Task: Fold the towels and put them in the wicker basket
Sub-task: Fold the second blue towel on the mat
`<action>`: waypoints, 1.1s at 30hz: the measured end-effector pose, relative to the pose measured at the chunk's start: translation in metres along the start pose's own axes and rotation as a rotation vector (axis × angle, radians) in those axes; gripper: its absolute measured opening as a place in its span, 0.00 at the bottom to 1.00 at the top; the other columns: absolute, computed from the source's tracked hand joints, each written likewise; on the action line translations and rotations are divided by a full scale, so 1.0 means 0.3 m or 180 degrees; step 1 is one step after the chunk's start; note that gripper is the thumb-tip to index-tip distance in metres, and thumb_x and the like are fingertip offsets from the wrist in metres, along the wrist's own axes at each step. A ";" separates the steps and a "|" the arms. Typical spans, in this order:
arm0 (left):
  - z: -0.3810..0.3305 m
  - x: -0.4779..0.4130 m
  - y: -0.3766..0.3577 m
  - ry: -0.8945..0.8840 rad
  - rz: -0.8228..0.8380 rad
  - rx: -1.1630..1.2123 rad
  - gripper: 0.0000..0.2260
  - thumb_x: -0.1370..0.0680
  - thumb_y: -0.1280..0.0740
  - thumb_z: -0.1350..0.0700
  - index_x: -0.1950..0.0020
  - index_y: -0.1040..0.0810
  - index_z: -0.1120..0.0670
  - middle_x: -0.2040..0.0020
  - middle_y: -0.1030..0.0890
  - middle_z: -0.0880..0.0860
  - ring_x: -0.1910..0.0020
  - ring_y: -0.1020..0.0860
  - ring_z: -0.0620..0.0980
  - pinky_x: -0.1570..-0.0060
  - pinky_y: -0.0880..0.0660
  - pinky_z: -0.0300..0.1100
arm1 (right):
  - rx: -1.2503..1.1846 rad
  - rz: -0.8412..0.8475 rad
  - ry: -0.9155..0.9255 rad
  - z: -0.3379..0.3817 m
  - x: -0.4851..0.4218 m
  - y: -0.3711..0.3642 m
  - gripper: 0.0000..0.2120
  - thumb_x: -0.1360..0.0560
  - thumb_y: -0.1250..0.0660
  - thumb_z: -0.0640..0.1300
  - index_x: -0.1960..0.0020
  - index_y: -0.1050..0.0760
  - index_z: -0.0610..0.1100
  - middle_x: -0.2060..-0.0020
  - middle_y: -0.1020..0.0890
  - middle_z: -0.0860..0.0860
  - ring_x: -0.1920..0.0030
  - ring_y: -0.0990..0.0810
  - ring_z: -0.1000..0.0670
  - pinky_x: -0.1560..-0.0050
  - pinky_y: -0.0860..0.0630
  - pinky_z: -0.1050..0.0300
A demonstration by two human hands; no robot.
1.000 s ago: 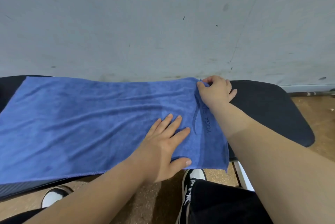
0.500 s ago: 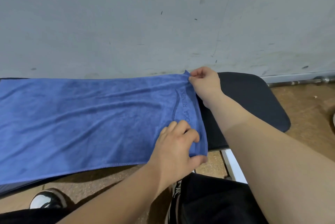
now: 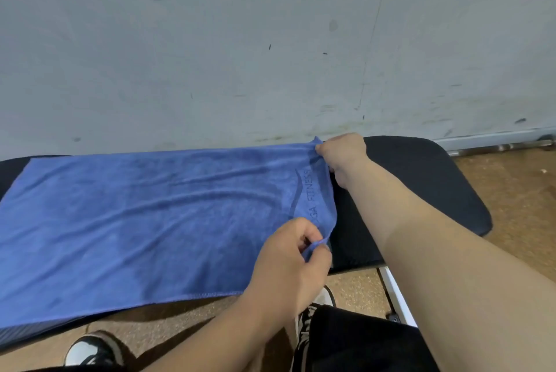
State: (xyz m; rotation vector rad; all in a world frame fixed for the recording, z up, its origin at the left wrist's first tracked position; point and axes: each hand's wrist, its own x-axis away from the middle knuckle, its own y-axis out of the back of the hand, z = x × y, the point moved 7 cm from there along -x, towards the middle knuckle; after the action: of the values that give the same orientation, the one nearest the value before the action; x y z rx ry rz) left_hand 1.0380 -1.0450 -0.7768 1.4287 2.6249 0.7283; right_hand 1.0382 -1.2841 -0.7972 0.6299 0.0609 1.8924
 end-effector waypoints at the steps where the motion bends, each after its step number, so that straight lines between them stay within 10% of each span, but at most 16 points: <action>1: -0.006 0.001 0.023 0.0039 -0.0017 0.0117 0.06 0.24 0.30 0.56 0.59 0.23 0.48 0.63 0.22 0.51 0.67 0.27 0.41 0.64 0.28 0.36 | -0.0059 0.0076 -0.0131 -0.003 0.004 0.005 0.09 0.24 0.29 0.34 0.57 0.28 0.41 0.65 0.28 0.46 0.62 0.29 0.48 0.62 0.32 0.53; 6: -0.064 -0.001 0.066 0.0058 0.0113 0.0372 0.09 0.22 0.28 0.58 0.62 0.21 0.52 0.73 0.25 0.45 0.74 0.28 0.42 0.71 0.33 0.32 | -0.0471 0.0007 -0.0068 -0.004 0.046 0.093 0.08 0.24 0.28 0.36 0.60 0.23 0.44 0.62 0.21 0.47 0.63 0.24 0.50 0.65 0.27 0.58; 10: -0.149 -0.005 0.022 0.0049 0.0174 0.0530 0.04 0.21 0.27 0.54 0.56 0.18 0.51 0.61 0.15 0.52 0.62 0.16 0.49 0.60 0.21 0.36 | -0.0816 -0.0244 -0.0019 -0.004 0.073 0.192 0.03 0.25 0.28 0.38 0.57 0.21 0.43 0.60 0.18 0.46 0.60 0.21 0.47 0.57 0.19 0.51; 14: -0.213 0.016 -0.050 0.0087 0.0581 0.0863 0.05 0.22 0.26 0.50 0.56 0.17 0.50 0.58 0.15 0.55 0.64 0.20 0.46 0.52 0.16 0.52 | -0.0369 -0.0540 0.0386 0.032 0.106 0.296 0.13 0.21 0.30 0.42 0.63 0.29 0.46 0.70 0.27 0.52 0.72 0.32 0.53 0.73 0.32 0.64; 18: -0.200 0.039 0.014 0.0005 0.0515 0.0877 0.06 0.22 0.25 0.51 0.58 0.17 0.49 0.59 0.15 0.56 0.65 0.21 0.46 0.55 0.17 0.52 | -0.0266 -0.0366 0.0510 0.092 0.139 0.310 0.09 0.24 0.30 0.40 0.59 0.29 0.43 0.67 0.29 0.46 0.67 0.31 0.48 0.66 0.30 0.58; 30: 0.158 0.099 0.644 0.0478 -0.0489 0.0356 0.10 0.22 0.25 0.55 0.60 0.21 0.57 0.66 0.16 0.61 0.69 0.15 0.55 0.62 0.18 0.55 | -0.0114 0.0528 0.0892 0.294 0.346 -0.320 0.15 0.24 0.32 0.40 0.64 0.36 0.46 0.70 0.31 0.47 0.70 0.28 0.46 0.62 0.18 0.31; 33: 0.267 0.140 0.791 0.0786 -0.0766 0.0390 0.09 0.21 0.27 0.58 0.59 0.22 0.59 0.66 0.17 0.63 0.71 0.15 0.56 0.63 0.17 0.55 | -0.0154 0.0549 0.1038 0.329 0.410 -0.500 0.10 0.26 0.32 0.40 0.62 0.32 0.43 0.67 0.31 0.44 0.65 0.30 0.45 0.68 0.22 0.41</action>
State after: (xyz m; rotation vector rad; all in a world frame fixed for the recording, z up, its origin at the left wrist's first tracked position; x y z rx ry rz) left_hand 1.2204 -0.8726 -0.7380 1.0787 3.0073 0.7705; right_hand 1.1769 -1.1389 -0.7131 0.2962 0.1747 2.1430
